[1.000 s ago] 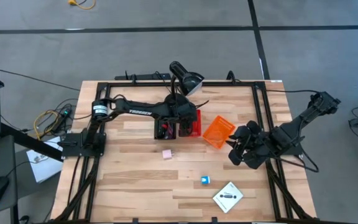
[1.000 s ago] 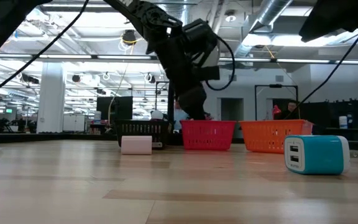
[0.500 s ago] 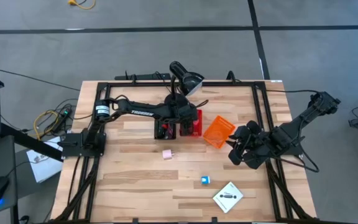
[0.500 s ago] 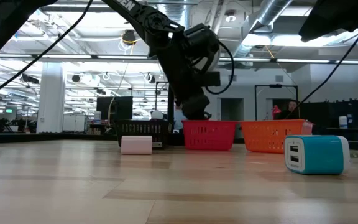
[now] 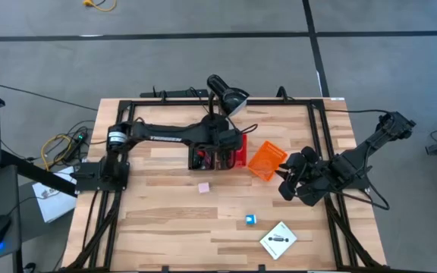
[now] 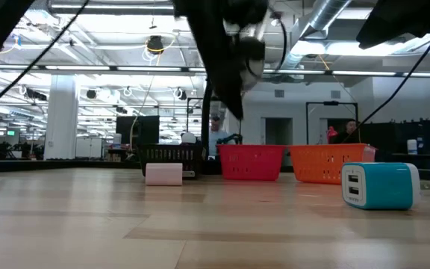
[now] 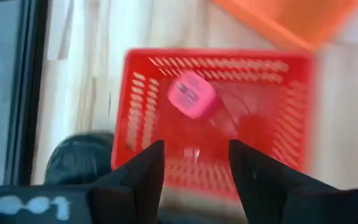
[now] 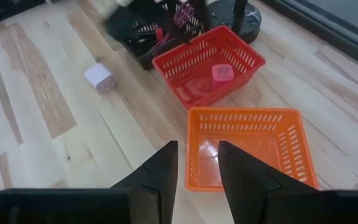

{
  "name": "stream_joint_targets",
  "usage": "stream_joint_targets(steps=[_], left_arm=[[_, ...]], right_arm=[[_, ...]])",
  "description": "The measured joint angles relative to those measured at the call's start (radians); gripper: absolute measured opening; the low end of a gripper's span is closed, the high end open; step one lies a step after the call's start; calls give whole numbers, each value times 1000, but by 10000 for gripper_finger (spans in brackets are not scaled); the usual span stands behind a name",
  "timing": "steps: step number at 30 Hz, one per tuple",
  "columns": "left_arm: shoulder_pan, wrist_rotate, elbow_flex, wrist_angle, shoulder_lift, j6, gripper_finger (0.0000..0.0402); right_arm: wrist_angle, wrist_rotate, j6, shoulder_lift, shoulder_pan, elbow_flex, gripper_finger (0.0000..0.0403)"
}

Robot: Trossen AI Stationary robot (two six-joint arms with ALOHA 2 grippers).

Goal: Pick and place items into bin
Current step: Put the white charger adapter into the red bin

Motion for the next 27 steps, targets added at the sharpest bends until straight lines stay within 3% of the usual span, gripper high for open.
stream_joint_targets(steps=[7,13,17,22,27], left_arm=[[-90,0,225,-395,-66,-8,169],[-159,-42,309,-617,-172,-70,169],[-200,-132,310,-715,-257,-235,169],[-274,-167,280,-781,-317,-417,169],[-365,-253,75,-773,-341,-544,169]], right_arm=[[1,-31,52,3,0,0,108],[4,-42,40,25,1,0,108],[16,-60,35,64,-9,0,108],[49,-111,34,129,-28,0,108],[80,-168,35,193,-43,0,108]])
